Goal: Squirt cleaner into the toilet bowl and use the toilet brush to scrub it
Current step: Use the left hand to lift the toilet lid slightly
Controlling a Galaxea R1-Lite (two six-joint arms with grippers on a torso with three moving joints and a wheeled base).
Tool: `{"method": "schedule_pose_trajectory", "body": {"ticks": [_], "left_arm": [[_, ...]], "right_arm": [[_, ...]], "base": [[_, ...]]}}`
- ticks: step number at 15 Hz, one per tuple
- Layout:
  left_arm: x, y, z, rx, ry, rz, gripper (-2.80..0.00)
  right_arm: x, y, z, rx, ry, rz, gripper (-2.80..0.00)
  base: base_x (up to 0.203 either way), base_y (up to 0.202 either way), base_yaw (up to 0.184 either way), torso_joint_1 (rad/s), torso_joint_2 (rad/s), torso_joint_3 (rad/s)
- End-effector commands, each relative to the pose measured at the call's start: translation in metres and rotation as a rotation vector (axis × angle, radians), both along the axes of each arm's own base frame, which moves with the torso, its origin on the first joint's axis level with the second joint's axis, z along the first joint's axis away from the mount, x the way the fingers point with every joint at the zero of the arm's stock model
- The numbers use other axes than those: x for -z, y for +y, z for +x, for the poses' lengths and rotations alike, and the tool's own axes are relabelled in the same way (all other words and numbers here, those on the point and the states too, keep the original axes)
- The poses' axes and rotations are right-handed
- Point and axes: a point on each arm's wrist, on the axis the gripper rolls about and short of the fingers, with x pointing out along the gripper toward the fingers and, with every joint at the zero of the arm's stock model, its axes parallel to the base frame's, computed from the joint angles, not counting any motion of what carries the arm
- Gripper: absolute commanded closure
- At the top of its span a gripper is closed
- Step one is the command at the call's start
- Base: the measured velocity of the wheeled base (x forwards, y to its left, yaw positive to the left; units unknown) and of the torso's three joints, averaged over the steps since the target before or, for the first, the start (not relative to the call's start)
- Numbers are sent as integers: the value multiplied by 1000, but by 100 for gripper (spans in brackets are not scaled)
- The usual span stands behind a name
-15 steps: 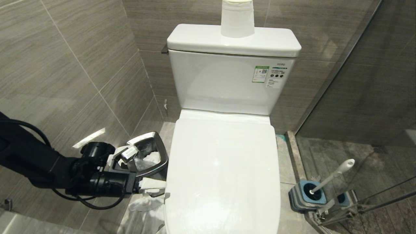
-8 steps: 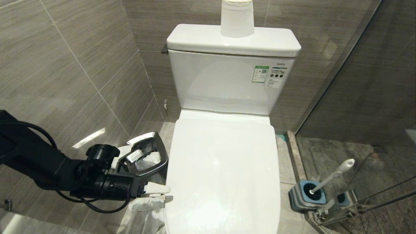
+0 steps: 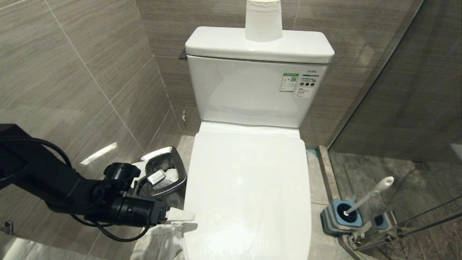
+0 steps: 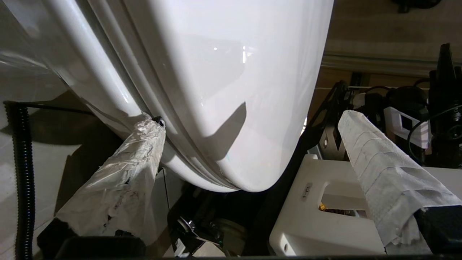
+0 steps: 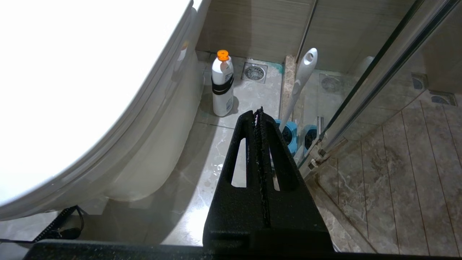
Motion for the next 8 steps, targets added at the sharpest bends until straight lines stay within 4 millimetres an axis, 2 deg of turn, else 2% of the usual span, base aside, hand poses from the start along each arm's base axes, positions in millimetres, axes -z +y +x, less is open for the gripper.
{"method": "schedule_pose_trajectory", "body": {"ticks": [1,8], "left_arm": [[1,-2,0,6,2,2,-280],[4,-7,0,23,-6,20,-280]], "right_arm": [[0,0,0,0,1,0,0],[0,0,0,0,1,0,0]], "base": [[0,0,0,0,0,0],[0,0,0,0,0,0]]}}
